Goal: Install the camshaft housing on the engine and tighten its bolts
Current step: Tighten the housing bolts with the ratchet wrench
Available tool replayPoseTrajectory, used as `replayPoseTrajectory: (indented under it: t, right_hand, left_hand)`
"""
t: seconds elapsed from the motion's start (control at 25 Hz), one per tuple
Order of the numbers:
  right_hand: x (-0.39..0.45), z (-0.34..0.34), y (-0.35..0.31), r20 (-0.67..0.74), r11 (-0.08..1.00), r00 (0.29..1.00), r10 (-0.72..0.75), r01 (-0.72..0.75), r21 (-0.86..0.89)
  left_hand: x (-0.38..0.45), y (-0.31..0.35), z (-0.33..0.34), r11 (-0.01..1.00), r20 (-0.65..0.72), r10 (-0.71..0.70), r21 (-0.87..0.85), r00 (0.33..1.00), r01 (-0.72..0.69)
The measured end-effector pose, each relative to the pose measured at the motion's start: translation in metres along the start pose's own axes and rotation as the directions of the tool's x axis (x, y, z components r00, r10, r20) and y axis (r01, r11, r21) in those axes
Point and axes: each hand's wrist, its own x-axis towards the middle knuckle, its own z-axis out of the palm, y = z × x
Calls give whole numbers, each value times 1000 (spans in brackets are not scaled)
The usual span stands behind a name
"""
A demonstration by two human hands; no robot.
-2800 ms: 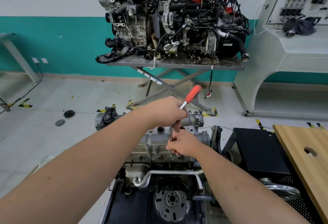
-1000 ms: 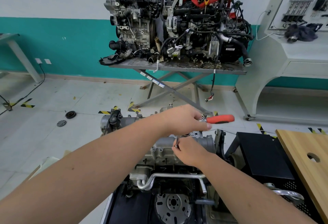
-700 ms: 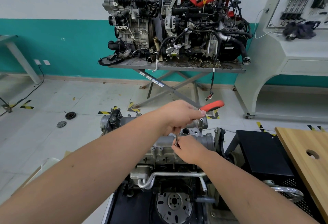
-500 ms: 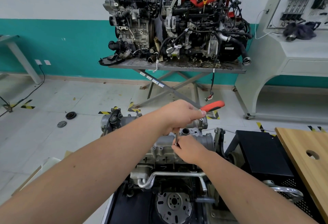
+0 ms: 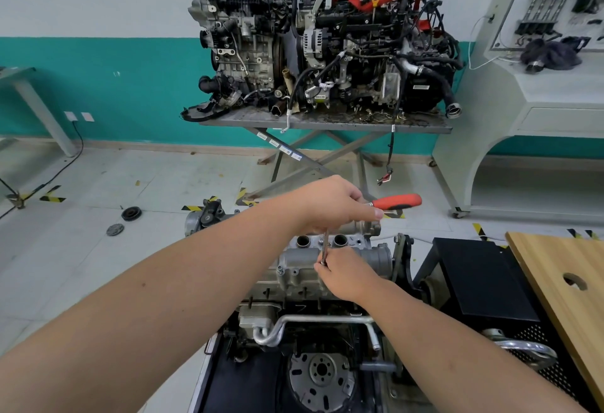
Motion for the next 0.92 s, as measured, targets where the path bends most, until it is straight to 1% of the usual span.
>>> replayPoseTrajectory:
  t: [0.08, 0.16, 0.2, 0.28, 0.32, 0.4, 0.44, 0.52, 0.6, 0.72, 0.8, 0.84, 0.92]
  right_hand:
    - [1, -7, -9, -59, 996, 998, -29, 34, 85]
    - [10, -20, -17, -136, 978, 990, -40, 67, 200]
    - [13, -25, -18, -137, 971, 990, -31, 62, 229]
    - [13, -31, -13, -102, 980, 994, -46, 65, 187]
    - [10, -31, -8, -65, 987, 997, -50, 59, 149]
    - [4, -28, -2, 7, 992, 999, -43, 42, 117]
    - [4, -26, -2, 29, 992, 998, -51, 47, 119]
    - [7, -21, -8, 27, 988, 996, -89, 85, 126]
    - [12, -19, -20, 32, 984, 992, -125, 120, 131]
    - [20, -19, -33, 56, 983, 988, -143, 135, 121]
    - [24, -19, -41, 83, 982, 986, -147, 135, 130]
    - [26, -17, -44, 98, 981, 983, -155, 141, 137]
    - [28, -12, -51, 134, 978, 977, -166, 146, 146]
  left_hand:
    - [2, 11, -9, 997, -65, 32, -61, 997, -36]
    - [7, 27, -22, 995, -113, 80, -49, 990, -86]
    - [8, 33, -24, 996, -100, 89, -5, 991, -90]
    - [9, 35, -23, 997, -41, 58, 59, 997, -56]
    - [8, 30, -20, 1000, -17, 12, 24, 1000, -12]
    - [6, 16, -18, 978, 18, -99, -181, 995, 101]
    - [5, 9, -20, 934, 35, -151, -321, 988, 155]
    - [0, -4, -28, 781, 73, -204, -590, 976, 208]
    - [-6, -17, -38, 635, 85, -160, -754, 983, 169]
    - [-21, -37, -49, 444, 84, -42, -891, 996, 94]
    - [-31, -51, -51, 318, 59, 16, -947, 998, 51]
    - [-35, -56, -49, 277, 47, 30, -960, 998, 37]
    - [-40, -65, -47, 227, 31, 20, -973, 999, 25]
